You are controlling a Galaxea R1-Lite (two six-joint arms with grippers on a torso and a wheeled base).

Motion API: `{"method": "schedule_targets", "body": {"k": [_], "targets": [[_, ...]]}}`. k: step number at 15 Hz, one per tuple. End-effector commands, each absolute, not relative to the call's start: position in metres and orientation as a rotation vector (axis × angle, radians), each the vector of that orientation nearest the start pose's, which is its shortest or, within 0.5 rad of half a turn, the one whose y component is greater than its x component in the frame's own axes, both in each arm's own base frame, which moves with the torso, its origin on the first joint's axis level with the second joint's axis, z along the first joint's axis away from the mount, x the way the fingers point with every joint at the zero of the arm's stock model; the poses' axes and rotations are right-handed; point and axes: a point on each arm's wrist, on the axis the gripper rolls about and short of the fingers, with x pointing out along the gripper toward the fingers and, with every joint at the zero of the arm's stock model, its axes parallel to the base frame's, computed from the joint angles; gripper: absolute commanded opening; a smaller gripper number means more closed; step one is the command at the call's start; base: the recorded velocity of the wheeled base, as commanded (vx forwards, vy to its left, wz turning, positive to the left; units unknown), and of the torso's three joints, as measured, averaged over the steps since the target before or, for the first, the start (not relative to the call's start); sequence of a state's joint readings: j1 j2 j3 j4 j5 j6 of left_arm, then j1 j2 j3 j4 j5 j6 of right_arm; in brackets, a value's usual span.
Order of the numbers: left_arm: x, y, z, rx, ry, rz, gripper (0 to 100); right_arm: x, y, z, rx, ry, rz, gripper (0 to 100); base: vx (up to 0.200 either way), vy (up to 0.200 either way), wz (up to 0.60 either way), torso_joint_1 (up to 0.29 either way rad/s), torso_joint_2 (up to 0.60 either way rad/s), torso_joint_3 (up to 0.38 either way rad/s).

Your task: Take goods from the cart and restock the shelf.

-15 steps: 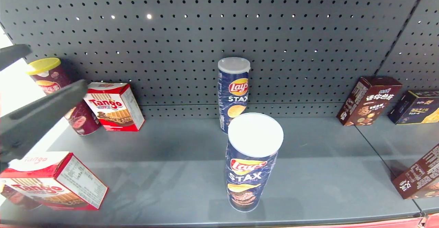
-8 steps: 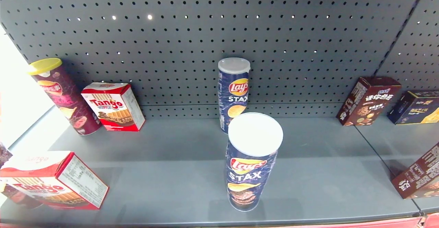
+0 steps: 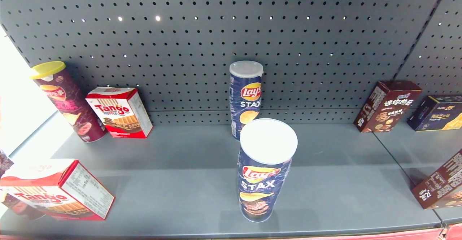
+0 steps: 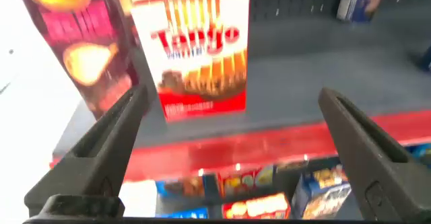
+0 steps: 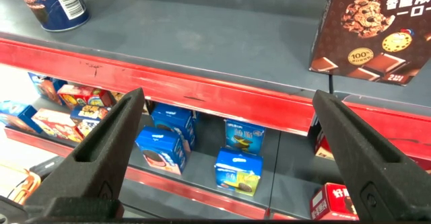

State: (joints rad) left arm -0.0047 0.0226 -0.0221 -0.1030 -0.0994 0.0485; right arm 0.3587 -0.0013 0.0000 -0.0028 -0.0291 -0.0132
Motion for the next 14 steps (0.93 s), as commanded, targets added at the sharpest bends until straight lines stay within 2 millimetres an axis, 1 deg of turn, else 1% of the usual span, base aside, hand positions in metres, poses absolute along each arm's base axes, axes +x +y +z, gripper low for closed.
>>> {"method": "schedule_targets", "body": {"k": [1,6,7,8,9,10,11,13,14], "targets": [[-0.0226,-0.0022,0.0819,0.047,-0.053,-0.099,100,-0.0211,-0.0086,0.0758,-0.013,-0.005,0.33,100,0.0,0.0,0.0,0.0,0.0,0.0],[-0.0225,-0.0022,0.0827,0.024,-0.058,-0.099,100,-0.0211,-0.0086,0.0758,-0.013,-0.005,0.33,100,0.0,0.0,0.0,0.0,0.0,0.0],[-0.0227,-0.0033,0.0822,0.009,-0.054,-0.152,100,-0.0211,-0.0087,0.0756,-0.013,-0.004,0.328,100,0.0,0.0,0.0,0.0,0.0,0.0],[-0.0227,-0.0031,0.0823,0.0,-0.046,-0.14,100,-0.0211,-0.0086,0.0758,-0.013,-0.005,0.33,100,0.0,0.0,0.0,0.0,0.0,0.0],[-0.0226,-0.0015,0.0821,-0.002,-0.041,-0.066,100,-0.0211,-0.0086,0.0758,-0.013,-0.005,0.33,100,0.0,0.0,0.0,0.0,0.0,0.0],[-0.0221,0.0018,0.0773,0.009,-0.004,0.081,100,-0.0211,-0.0086,0.0758,-0.013,-0.005,0.33,100,0.0,0.0,0.0,0.0,0.0,0.0],[-0.0226,0.0019,0.076,0.013,0.017,0.081,100,-0.0211,-0.0086,0.0758,-0.013,-0.005,0.33,100,0.0,0.0,0.0,0.0,0.0,0.0],[-0.0225,-0.0011,0.0762,0.026,0.016,-0.057,100,-0.0211,-0.0086,0.0758,-0.013,-0.005,0.33,100,0.0,0.0,0.0,0.0,0.0,0.0],[-0.0225,-0.0015,0.076,0.032,0.017,-0.077,100,-0.0211,-0.0086,0.0758,-0.013,-0.005,0.33,100,0.0,0.0,0.0,0.0,0.0,0.0]]}}
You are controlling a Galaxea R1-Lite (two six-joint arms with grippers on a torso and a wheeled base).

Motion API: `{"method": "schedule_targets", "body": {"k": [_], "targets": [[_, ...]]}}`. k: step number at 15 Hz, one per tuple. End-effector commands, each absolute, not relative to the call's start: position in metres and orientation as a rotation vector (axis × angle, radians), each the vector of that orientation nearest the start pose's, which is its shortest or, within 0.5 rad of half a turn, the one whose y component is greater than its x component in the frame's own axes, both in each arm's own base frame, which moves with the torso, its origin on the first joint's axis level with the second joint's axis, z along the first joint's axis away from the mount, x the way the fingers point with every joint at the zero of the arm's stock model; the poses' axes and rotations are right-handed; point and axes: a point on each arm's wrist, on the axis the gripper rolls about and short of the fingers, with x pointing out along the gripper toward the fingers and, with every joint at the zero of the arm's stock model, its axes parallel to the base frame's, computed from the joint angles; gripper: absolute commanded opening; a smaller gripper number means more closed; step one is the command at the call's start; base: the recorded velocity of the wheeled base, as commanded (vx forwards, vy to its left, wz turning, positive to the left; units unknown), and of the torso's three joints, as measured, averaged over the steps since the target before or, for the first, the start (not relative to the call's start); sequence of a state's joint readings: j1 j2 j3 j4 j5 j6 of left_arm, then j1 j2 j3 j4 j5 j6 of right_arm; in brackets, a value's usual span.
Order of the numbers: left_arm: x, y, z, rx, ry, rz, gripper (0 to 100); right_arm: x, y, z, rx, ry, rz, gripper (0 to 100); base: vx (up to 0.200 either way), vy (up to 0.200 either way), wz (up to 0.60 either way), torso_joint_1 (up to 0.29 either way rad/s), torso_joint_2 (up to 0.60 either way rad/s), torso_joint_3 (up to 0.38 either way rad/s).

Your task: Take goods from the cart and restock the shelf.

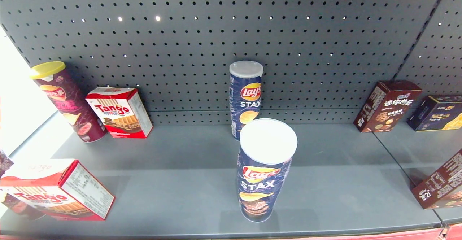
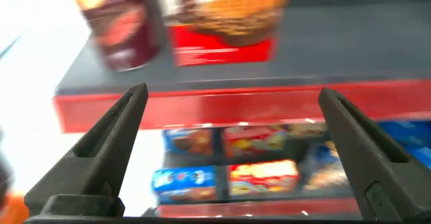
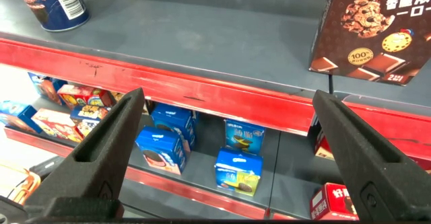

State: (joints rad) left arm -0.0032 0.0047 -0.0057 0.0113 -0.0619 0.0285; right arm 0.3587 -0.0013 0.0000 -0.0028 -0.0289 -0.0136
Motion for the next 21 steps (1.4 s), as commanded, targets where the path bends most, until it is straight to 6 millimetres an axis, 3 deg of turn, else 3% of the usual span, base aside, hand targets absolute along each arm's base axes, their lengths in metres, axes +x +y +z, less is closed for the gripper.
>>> {"method": "schedule_targets", "body": {"k": [1,7,8,9,10,11,16,18,21], "targets": [[-0.023,-0.001,0.076,0.033,0.016,-0.071,100,-0.021,-0.009,0.076,-0.013,-0.005,0.33,100,0.0,0.0,0.0,0.0,0.0,0.0],[-0.023,-0.001,0.076,0.027,0.016,-0.066,100,-0.021,-0.009,0.076,-0.022,-0.008,0.316,100,0.0,0.0,0.0,0.0,0.0,0.0],[-0.023,-0.001,0.076,0.027,0.016,-0.068,100,-0.025,-0.01,0.096,-0.011,-0.056,0.295,100,0.0,0.0,0.0,0.0,0.0,0.0],[-0.023,-0.001,0.076,0.03,0.019,-0.068,100,-0.016,-0.006,0.157,0.009,-0.036,0.276,100,0.0,0.0,0.0,0.0,0.0,0.0],[-0.023,-0.001,0.076,0.027,0.016,-0.066,100,0.004,0.001,0.188,0.039,0.057,0.298,100,0.0,0.0,0.0,0.0,0.0,0.0],[-0.023,-0.001,0.076,0.029,0.016,-0.068,100,0.005,0.002,0.194,0.015,0.043,0.342,100,0.0,0.0,0.0,0.0,0.0,0.0],[-0.022,-0.001,0.076,0.013,0.018,-0.06,100,0.093,0.049,0.251,-0.095,0.187,0.556,100,0.0,0.0,0.0,0.0,0.0,0.0],[-0.023,-0.001,0.076,0.013,0.016,-0.055,100,0.124,0.077,0.261,-0.154,0.221,0.63,100,0.0,0.0,0.0,0.0,0.0,0.0],[-0.023,-0.001,0.076,0.012,0.017,-0.054,100,0.154,0.115,0.247,-0.255,0.314,0.726,100,0.0,0.0,0.0,0.0,0.0,0.0]]}}
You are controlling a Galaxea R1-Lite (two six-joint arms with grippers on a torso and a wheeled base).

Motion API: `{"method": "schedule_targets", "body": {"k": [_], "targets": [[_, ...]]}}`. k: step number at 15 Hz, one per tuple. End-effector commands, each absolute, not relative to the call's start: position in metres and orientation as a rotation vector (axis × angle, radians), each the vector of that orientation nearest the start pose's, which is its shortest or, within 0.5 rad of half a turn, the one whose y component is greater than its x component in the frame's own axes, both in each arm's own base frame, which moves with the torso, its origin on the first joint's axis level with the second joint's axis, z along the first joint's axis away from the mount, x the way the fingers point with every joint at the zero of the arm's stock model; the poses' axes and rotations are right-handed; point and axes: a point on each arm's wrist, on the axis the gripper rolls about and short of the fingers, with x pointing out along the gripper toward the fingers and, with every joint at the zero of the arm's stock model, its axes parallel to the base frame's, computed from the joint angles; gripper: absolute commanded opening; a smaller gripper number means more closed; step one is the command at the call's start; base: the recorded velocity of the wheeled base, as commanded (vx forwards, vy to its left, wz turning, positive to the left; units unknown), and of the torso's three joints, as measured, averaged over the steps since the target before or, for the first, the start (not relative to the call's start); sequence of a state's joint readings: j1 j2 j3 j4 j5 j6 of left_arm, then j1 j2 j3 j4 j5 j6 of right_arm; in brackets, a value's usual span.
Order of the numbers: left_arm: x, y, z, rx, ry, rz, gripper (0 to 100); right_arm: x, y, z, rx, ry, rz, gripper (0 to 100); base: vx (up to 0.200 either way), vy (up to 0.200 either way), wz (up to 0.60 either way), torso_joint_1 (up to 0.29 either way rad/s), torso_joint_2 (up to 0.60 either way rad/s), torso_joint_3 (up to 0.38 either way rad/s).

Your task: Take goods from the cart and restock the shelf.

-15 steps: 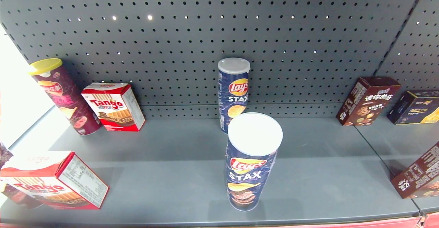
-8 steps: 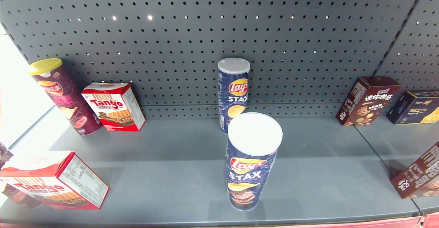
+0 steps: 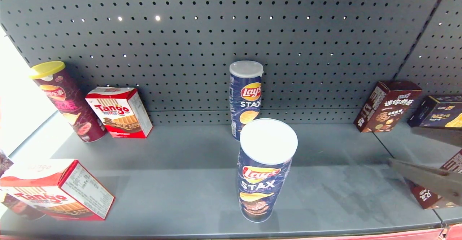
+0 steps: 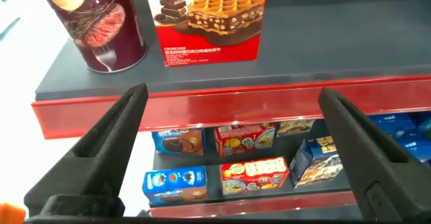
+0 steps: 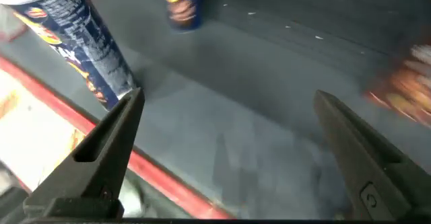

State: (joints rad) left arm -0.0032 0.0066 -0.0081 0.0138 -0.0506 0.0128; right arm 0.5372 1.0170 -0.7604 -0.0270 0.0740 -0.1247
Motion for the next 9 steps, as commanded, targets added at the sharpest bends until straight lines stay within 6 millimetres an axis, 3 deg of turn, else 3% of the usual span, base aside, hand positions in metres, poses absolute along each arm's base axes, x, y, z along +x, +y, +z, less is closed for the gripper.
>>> {"method": "schedule_targets", "body": {"k": [1,6,9], "targets": [[-0.023,-0.001,0.076,0.012,0.017,-0.054,100,0.156,0.124,0.241,-0.271,0.342,0.748,100,0.0,0.0,0.0,0.0,0.0,0.0],[-0.023,-0.001,0.076,0.007,0.017,-0.054,100,0.16,0.144,0.222,-0.317,0.419,0.796,100,0.0,0.0,0.0,0.0,0.0,0.0],[-0.023,-0.001,0.076,0.007,0.017,-0.054,100,0.151,0.15,0.213,-0.341,0.446,0.851,100,0.0,0.0,0.0,0.0,0.0,0.0]]}}
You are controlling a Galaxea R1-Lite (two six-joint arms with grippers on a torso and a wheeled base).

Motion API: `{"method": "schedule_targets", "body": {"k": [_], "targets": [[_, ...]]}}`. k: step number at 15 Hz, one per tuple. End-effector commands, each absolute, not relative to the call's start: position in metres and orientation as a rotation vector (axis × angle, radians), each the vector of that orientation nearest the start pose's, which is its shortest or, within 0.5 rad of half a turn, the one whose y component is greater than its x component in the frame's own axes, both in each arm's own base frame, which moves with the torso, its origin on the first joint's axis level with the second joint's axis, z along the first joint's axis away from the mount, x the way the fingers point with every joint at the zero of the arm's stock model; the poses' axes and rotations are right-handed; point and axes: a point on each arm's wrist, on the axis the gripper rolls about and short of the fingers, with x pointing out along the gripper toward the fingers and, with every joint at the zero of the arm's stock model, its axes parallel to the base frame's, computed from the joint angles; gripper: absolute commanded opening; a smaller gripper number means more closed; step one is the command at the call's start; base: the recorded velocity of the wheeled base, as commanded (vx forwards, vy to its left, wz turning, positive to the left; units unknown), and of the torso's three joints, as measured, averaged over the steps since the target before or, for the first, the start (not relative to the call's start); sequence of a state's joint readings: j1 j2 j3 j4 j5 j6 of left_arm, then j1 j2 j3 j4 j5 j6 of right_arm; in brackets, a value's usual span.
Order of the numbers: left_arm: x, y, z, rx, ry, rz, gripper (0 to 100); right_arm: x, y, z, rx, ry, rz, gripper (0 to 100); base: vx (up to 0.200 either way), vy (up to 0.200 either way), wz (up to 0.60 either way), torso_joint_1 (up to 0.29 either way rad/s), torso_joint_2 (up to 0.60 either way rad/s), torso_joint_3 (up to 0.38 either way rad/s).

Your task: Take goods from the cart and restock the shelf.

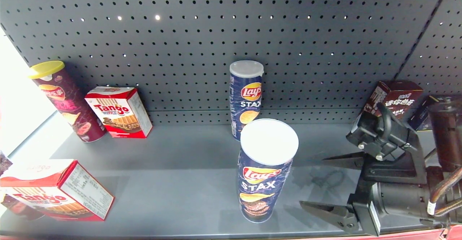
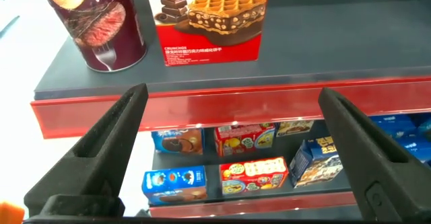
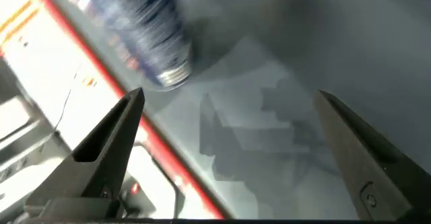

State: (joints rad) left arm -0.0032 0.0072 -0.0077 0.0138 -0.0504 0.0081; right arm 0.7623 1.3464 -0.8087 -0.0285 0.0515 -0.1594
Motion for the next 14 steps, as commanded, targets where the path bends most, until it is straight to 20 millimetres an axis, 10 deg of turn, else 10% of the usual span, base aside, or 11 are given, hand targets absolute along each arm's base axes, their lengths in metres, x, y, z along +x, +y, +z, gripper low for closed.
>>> {"method": "schedule_targets", "body": {"k": [1,14], "targets": [[-0.023,-0.001,0.076,0.007,0.017,-0.054,100,0.149,0.151,0.208,-0.347,0.458,0.86,100,0.0,0.0,0.0,0.0,0.0,0.0],[-0.023,-0.001,0.076,0.007,0.018,-0.055,100,0.162,0.171,0.201,-0.351,0.459,0.89,100,0.0,0.0,0.0,0.0,0.0,0.0]]}}
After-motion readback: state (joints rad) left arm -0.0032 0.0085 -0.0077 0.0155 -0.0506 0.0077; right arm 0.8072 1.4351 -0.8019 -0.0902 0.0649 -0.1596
